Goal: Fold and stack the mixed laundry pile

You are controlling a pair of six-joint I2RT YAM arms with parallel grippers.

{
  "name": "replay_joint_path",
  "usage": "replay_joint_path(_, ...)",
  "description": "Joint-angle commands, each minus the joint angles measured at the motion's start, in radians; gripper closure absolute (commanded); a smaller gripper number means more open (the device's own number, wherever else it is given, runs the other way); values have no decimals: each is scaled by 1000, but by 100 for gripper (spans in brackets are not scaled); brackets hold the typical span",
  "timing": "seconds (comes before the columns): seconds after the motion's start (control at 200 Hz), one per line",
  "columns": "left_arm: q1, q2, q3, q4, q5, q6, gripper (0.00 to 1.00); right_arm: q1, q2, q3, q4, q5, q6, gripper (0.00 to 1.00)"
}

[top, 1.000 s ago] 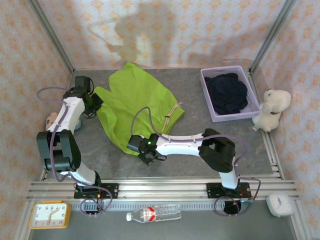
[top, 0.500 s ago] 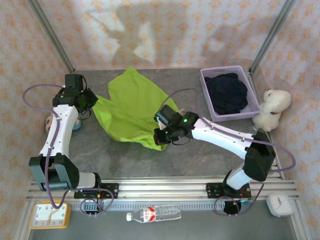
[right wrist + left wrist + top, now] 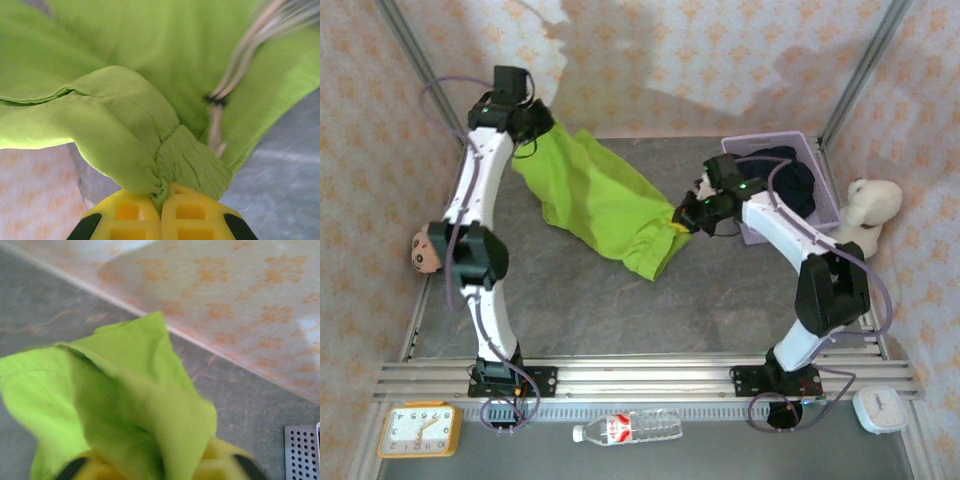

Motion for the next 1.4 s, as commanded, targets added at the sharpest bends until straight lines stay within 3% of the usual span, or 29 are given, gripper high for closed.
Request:
replay_joint_path(0.0,-40,181,203,-144,3,-4,1,-93,61,45,38,112,20,68)
replay_joint_path(0.035,-40,206,207,-140,-13,-46,0,-110,86,76,39,146,11,44)
replay_joint_path(0.055,-39,210,200,-133,-19,-62,0,-116,99,97,37,169,4,36)
replay_joint_path(0.1,-39,214,188,-132,-22,-83,0,-120,118,147,24,204,-24,26)
replay_joint_path(0.15,-41,210,180,-141,-23,-87,0,-116,130,199,6,218,-52,23)
replay_joint_path(0.32,-41,118,112,-175,-66,-16,0,-57,129,281,-117,284,-145,26)
replay_joint_path(0.465,-40,-24,-159,-61,-46,29,2,61,97,201,-140,350,-121,32)
replay_joint_path(0.706,-56,-97,-531,146,42,-50,33,188,150,98,-68,389,-44,39)
replay_joint_path(1.066,-118,-6,-685,170,14,-60,30,176,319,141,-195,599,-31,42)
replay_joint_path(1.391,-247,-290,-1136,275,84,-213,33,43,207,36,-185,650,-160,37)
